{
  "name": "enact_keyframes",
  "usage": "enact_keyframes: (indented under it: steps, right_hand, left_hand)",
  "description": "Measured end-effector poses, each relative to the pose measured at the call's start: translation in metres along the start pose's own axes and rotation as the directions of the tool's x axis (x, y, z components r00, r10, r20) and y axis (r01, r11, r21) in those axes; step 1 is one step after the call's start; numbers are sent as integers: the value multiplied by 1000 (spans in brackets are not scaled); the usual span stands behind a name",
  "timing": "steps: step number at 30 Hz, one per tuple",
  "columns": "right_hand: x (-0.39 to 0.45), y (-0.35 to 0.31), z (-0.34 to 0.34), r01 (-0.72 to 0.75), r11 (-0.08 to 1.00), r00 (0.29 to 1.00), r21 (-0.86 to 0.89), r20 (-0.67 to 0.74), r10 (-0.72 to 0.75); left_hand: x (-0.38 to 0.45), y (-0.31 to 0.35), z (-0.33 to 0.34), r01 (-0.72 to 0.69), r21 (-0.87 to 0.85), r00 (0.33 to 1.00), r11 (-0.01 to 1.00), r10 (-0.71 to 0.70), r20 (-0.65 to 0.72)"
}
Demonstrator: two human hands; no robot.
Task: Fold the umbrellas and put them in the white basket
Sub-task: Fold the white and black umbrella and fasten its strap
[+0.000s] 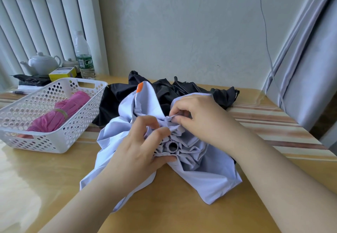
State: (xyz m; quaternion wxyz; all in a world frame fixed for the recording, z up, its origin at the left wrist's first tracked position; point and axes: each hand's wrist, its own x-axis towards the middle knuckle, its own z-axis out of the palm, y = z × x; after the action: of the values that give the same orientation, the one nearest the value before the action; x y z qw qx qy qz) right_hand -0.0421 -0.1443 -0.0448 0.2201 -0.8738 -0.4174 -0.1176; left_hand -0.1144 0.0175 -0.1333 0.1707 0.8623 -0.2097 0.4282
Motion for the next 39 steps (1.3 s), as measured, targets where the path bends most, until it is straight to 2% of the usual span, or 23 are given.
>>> enact_keyframes:
  steps: [5,10,11,13,15,18,19,22,25,28,32,35,39]
  right_hand:
    - [1,-8,-1,-98,987,993,130,72,89]
    - [-12,-6,-9,-183,962,970,205,195,143]
    - [-15,-3,-11,-202,939,972,280,173,158]
    - [-23,3,-11,-198,889,979,412,32,203]
    - [-30,7,-9,-167,923,979,345,-52,197]
    - [-30,8,0,-154,982,987,111,71,146]
    - [-30,10,4,-137,988,989,71,66,133]
    - [-27,20,10,-144,990,985,-6,-101,143]
    - [-27,24,9,-200,977,953,77,-216,212]
    - [-28,23,11,-147,985,964,94,-208,164]
    - [-26,14,12,-57,992,985,114,-157,75]
    - [-21,4,9,-109,971,975,214,-168,146]
    - [-17,-5,8,-125,944,986,305,-67,152]
  left_hand:
    - [0,-1,1,17,-82,1000,996,-17,0]
    - [0,-1,0,22,17,1000,1000,-22,-13]
    - [0,-1,0,40,31,999,999,-39,-12]
    - [1,0,-1,78,49,997,996,-77,-8]
    - [2,0,-1,116,61,993,991,-116,3]
    - [7,2,-1,164,115,985,980,-169,38]
    - [8,3,-1,162,145,984,976,-172,54]
    - [10,3,-1,180,167,979,969,-193,62]
    - [10,1,-3,289,184,953,939,-301,38]
    - [9,2,-4,369,182,924,911,-381,37]
    - [10,3,-1,331,187,941,925,-339,15]
    - [11,3,-1,289,163,957,943,-290,-23]
    - [10,3,0,198,146,980,969,-192,-55]
